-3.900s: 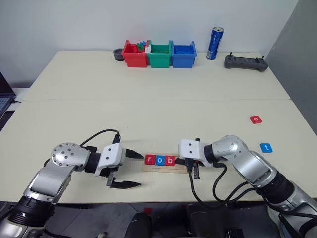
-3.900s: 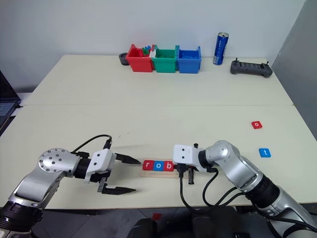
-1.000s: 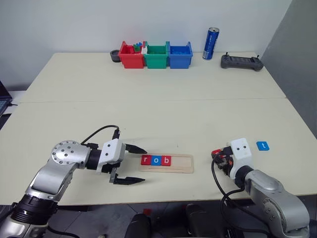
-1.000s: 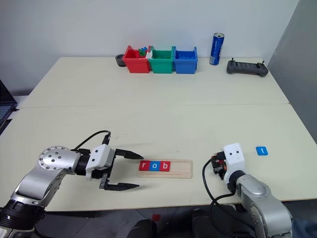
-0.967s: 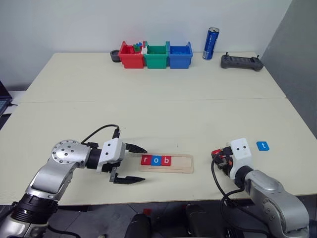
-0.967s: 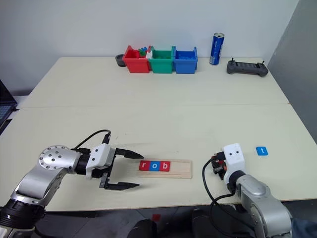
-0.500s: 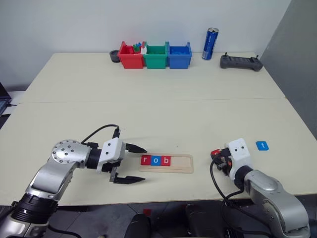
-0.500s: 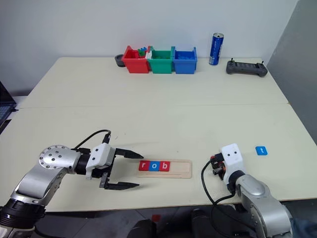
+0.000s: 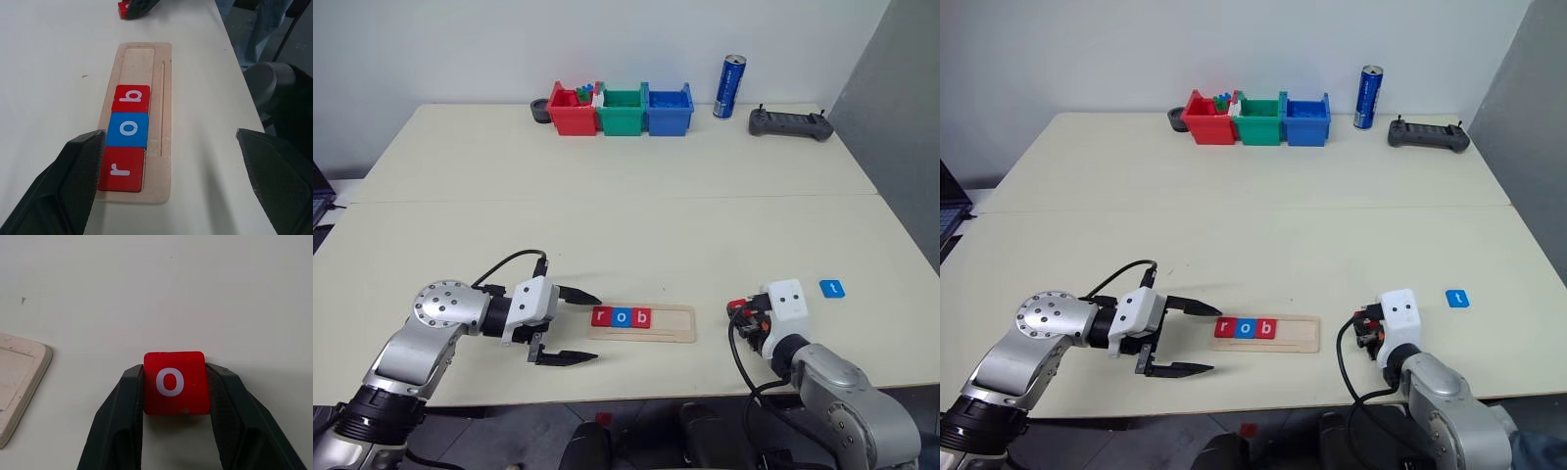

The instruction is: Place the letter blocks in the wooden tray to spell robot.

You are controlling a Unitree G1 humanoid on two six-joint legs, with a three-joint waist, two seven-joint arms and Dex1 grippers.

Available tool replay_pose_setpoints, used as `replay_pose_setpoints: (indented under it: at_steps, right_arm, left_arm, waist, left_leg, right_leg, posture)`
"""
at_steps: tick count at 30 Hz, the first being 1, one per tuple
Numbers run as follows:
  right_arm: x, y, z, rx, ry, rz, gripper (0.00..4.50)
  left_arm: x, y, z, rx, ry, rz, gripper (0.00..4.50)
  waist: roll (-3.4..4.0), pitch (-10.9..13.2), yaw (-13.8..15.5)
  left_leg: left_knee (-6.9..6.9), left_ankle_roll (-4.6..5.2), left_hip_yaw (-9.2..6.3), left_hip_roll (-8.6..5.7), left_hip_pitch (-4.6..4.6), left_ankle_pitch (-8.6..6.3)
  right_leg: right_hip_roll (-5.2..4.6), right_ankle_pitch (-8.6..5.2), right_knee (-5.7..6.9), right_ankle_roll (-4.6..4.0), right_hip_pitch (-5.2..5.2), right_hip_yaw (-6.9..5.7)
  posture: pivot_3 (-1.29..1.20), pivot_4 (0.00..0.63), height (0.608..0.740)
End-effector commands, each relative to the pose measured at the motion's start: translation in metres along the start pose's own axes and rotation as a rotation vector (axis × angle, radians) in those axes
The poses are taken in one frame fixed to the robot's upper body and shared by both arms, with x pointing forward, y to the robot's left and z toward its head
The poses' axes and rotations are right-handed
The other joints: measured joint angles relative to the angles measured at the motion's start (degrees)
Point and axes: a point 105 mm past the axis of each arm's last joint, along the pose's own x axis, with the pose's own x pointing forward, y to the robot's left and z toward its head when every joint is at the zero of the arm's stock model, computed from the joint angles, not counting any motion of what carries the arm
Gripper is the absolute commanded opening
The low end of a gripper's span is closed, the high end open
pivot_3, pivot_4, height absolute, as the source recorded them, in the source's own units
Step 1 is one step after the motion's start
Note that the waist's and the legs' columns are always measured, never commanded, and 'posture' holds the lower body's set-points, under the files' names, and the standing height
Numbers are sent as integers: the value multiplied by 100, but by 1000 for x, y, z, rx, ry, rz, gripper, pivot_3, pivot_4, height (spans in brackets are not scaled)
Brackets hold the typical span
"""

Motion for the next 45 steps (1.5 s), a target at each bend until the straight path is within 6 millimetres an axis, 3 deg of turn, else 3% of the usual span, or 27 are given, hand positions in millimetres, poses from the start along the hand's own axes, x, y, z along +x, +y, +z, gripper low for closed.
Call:
replay_pose_setpoints:
  at_steps: [1,11,20,25,31,38,45]
  right_arm:
    - [0,3,-14,31,52,-22,1447]
    - [0,19,-10,69,38,-14,1447]
    - [0,2,26,24,-112,-75,4449]
    - [-1,-14,45,-60,-155,-5,4484]
    - [-10,-14,65,-378,-135,402,4484]
    - [-14,-24,45,-680,53,689,4484]
    - [0,-23,42,-772,88,800,4484]
  left_arm:
    - [0,0,5,31,-4,-5,4500]
    - [1,-1,6,29,-4,-5,4500]
    - [0,-1,3,25,-3,-3,4500]
    - [1,0,3,26,-6,-2,4500]
    - [5,-1,6,28,-15,-5,4500]
    - [5,1,8,31,-16,-4,4500]
    - [2,1,8,33,-12,2,4500]
  waist:
    - [0,0,0]
    - [-2,-1,-4]
    - [2,1,-5]
    - [4,3,-4]
    - [11,11,-3]
    - [10,16,-1]
    - [9,17,0]
  left_leg:
    - [0,0,0,0,0,0]
    - [-1,0,0,1,1,0]
    - [1,0,3,1,0,0]
    - [-1,0,3,-1,-4,0]
    - [0,2,7,-2,-3,-1]
    - [1,6,6,-2,-4,-3]
    - [5,5,10,-3,-4,-3]
  right_leg:
    - [0,0,0,0,0,0]
    - [0,-1,0,-1,-1,0]
    - [-1,0,0,0,-1,1]
    - [-1,-1,-3,0,-4,2]
    - [-1,-1,-5,0,-3,2]
    - [0,-1,-6,0,-1,1]
    - [-2,2,-4,-2,-1,4]
  posture:
    - [0,150,740]
    - [0,150,740]
    - [0,150,740]
    - [0,150,740]
    - [0,150,740]
    - [0,150,740]
    - [0,150,740]
